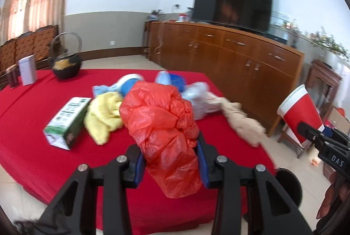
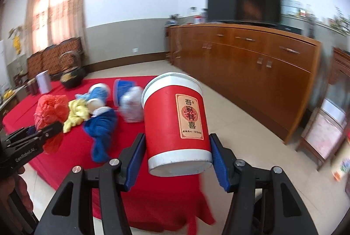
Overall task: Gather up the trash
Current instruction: 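Carry the cup and bag to the black bucket and open both tools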
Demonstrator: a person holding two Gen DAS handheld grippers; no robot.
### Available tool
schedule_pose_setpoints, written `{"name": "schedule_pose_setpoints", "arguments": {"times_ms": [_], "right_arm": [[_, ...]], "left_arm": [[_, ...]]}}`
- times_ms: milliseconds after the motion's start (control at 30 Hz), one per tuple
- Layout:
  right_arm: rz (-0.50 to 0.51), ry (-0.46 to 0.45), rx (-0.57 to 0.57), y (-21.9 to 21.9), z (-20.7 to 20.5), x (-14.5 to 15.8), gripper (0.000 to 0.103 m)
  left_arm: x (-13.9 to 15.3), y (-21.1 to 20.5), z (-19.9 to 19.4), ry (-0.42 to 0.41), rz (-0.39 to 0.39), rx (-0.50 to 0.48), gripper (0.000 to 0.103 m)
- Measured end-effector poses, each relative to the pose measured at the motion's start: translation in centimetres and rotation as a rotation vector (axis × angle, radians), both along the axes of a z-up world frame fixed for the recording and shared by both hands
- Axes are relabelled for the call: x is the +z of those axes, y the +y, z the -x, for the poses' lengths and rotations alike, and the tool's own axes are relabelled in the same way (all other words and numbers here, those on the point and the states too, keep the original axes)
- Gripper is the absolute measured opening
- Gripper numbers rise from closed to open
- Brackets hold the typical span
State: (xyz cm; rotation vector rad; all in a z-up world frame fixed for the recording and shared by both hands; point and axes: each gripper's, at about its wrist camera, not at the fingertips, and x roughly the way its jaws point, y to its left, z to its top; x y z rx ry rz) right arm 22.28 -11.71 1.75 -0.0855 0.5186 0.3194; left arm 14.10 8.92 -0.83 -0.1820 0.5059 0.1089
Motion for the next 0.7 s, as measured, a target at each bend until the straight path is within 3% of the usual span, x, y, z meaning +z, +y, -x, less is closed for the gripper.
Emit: {"name": "schedule_pose_setpoints", "arguments": {"times_ms": [400, 700], "right_arm": [[0.015, 0.03, -0.281, -15.2, 6.3, -0.7, 0.06], [0.025, 0.073, -0.356, -23.2, 8.6, -3.6, 0.06]], "left_arm": [[0.8, -12.2, 0.2, -0.014, -0.015, -0.306, 0.041], [-0.8, -21.6, -1.0, 0.032, -0.048, -0.503, 0.041]]}}
